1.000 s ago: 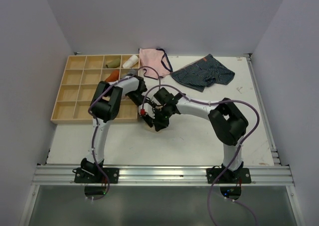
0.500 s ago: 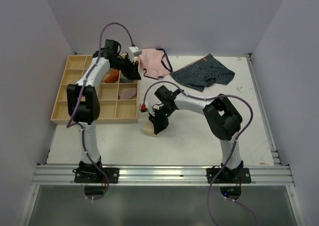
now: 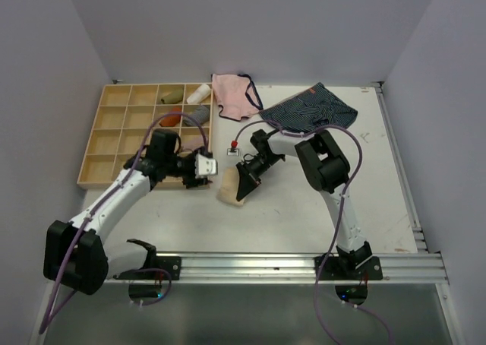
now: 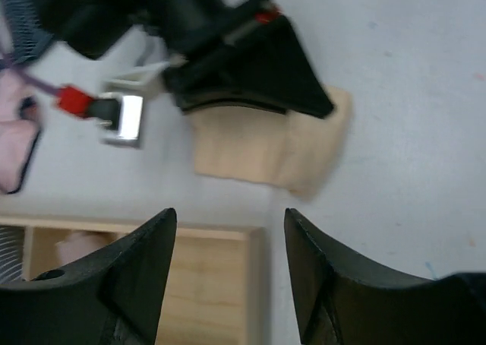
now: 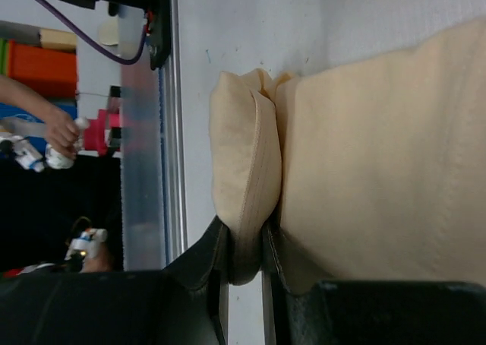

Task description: Roll the underwear

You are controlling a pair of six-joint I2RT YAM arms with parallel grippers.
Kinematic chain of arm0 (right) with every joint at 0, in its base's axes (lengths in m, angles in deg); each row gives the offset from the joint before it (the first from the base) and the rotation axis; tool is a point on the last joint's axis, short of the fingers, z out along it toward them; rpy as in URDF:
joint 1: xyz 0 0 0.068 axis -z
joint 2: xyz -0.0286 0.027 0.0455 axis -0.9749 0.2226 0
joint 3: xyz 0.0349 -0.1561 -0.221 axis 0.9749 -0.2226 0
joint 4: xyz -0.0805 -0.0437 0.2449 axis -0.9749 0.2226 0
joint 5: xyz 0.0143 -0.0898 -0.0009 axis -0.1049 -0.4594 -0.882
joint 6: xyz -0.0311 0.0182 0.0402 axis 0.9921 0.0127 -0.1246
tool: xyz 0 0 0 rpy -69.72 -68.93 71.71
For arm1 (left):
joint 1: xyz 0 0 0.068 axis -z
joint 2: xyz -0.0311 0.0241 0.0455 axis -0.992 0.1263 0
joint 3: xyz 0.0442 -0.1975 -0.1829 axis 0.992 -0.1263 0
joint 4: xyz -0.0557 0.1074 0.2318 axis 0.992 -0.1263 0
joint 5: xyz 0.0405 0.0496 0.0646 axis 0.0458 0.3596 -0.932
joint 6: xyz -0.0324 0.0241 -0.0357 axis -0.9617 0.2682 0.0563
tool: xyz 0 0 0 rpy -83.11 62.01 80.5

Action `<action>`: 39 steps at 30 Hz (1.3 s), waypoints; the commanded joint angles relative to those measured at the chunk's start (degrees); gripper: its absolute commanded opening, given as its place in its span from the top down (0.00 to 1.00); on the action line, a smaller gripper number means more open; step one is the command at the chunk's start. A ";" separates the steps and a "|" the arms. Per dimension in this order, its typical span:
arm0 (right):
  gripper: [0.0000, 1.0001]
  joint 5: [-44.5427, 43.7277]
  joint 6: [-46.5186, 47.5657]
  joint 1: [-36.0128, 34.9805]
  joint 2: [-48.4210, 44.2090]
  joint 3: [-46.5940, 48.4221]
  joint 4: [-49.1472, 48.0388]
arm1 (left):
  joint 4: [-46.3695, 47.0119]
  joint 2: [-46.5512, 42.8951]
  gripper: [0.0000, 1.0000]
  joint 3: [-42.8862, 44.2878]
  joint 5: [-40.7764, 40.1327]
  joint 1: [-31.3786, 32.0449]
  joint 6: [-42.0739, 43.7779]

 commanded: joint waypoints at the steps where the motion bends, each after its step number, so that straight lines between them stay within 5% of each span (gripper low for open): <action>1: 1.00 -1.44 3.07 0.08 5.26 2.95 6.70 | 4.32 -4.92 0.37 -11.55 -3.70 6.84 10.69; 7: 1.00 -0.73 4.56 0.25 10.89 7.97 13.04 | 14.89 -6.69 0.35 -20.79 -11.09 17.76 8.58; 22: 1.00 -0.55 3.34 0.78 13.88 9.82 14.46 | 20.43 9.73 0.37 -19.22 -18.03 24.10 12.72; 24: 0.98 -0.99 2.90 0.87 13.88 10.08 14.46 | 19.13 11.24 0.45 -18.43 -18.65 24.98 12.36; 29: 0.68 -3.71 2.46 1.65 10.55 11.67 17.27 | 7.62 15.81 0.85 -12.72 -16.98 25.33 12.10; 35: 0.47 -14.60 1.14 7.35 1.60 15.44 17.71 | -4.60 20.03 0.98 -9.20 -15.40 25.33 9.04; 39: 0.45 -20.59 1.75 12.81 -5.86 17.47 16.05 | -10.48 22.93 1.00 -6.04 -13.38 25.25 5.52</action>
